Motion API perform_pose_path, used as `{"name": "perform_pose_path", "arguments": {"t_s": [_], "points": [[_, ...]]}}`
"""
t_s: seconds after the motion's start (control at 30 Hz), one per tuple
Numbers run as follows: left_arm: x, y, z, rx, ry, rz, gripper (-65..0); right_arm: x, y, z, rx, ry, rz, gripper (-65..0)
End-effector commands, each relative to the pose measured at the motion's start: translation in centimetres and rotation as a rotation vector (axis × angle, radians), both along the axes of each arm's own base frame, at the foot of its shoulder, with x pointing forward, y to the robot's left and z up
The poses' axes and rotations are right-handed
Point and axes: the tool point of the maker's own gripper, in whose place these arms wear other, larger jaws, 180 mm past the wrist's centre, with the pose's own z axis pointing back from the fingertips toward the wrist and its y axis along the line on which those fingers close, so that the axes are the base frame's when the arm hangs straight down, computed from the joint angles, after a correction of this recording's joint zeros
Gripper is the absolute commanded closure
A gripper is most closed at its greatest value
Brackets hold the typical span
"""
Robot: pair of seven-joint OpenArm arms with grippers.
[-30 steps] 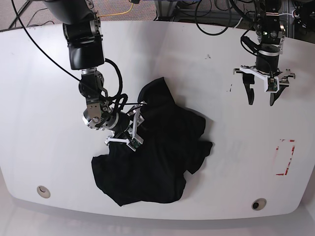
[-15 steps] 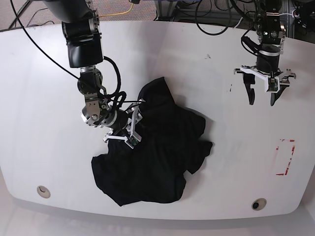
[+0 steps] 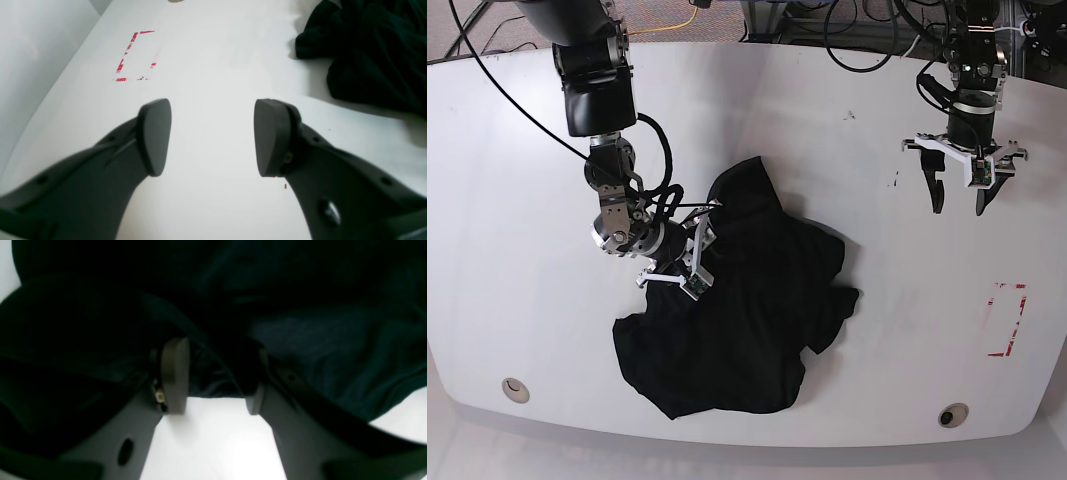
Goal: Layout the t-shirt on the table in an organized manner, then fold the t-shirt properly
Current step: 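Lower the right gripper onto the shirt edge and pinch it, then drag the pinched shirt edge away from the pile with the right gripper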
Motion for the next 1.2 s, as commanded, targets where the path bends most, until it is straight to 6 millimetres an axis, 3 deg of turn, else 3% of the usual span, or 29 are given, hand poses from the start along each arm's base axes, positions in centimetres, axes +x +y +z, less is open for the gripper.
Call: {"name": "perform_pose_path", "arguments": {"t_s": [0.0, 0.17, 0.43, 0.6, 0.73, 1.17], "points": [[0.4, 0.1, 1.3, 0.016, -0.048, -0.006, -36.8, 0.9, -0.3, 1.3, 0.009, -0.044, -0.003, -24.7], [0.4, 0.1, 1.3, 0.016, -0.048, -0.006, -36.8, 0.7, -0.3, 1.1, 0.009, -0.039, -0.003, -21.2], [0.3, 0.3, 0.8, 0.013, -0.036, -0.002, -36.8, 0.1, -0.2, 0.6, 0.011, -0.027, -0.002, 0.0], [1.0, 0.3, 1.3, 0.013, -0.055, 0.0, -36.8, -0.2, -0.2, 1.0, 0.012, -0.041, 0.0, 0.0], [1.1, 0.4, 1.2, 0.013, -0.054, 0.004, -36.8, -0.6, -0.2, 2.5, 0.012, -0.092, 0.002, 0.0], [1.7, 0.3, 1.5, 0.01, -0.066, 0.002, -36.8, -2.3, -8.8, 9.3, -0.16, -0.235, -0.185, 0.0]]}}
